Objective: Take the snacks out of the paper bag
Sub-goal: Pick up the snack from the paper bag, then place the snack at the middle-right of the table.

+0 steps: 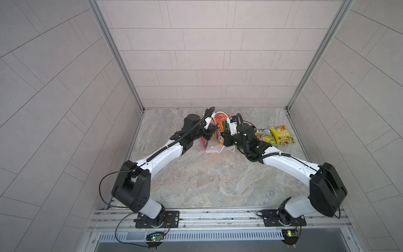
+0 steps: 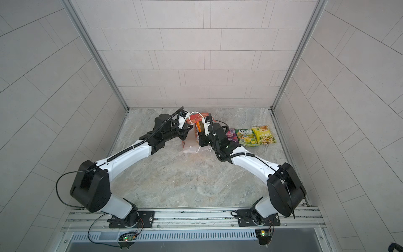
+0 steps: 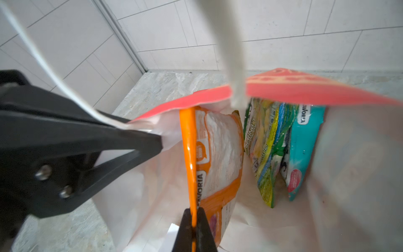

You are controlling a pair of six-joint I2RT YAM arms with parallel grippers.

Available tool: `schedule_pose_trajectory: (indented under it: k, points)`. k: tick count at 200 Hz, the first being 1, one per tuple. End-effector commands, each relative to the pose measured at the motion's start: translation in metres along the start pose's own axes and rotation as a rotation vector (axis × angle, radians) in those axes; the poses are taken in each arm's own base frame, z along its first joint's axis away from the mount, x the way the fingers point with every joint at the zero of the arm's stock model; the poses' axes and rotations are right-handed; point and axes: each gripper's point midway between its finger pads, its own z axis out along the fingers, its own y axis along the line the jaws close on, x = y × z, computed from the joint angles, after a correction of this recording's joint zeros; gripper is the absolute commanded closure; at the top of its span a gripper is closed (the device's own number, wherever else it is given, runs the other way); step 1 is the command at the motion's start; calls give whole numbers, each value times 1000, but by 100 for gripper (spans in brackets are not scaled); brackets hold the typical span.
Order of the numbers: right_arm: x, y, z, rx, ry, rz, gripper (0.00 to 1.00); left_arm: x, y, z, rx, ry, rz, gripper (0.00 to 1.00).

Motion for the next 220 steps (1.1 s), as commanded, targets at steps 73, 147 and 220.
schedule_pose_trajectory:
  k: [73,147,220]
  points:
    - [-51,26,-84,-103,-164,-72,100,5,2,-4,-27,24,-6,100]
    - [-102,26,-166,-201,-351,30,100,-1,10,-9,-77,-8,-37,100]
    - [-121,-47,-206,-17,-476,267,100,1,22,-14,-132,-6,-45,100]
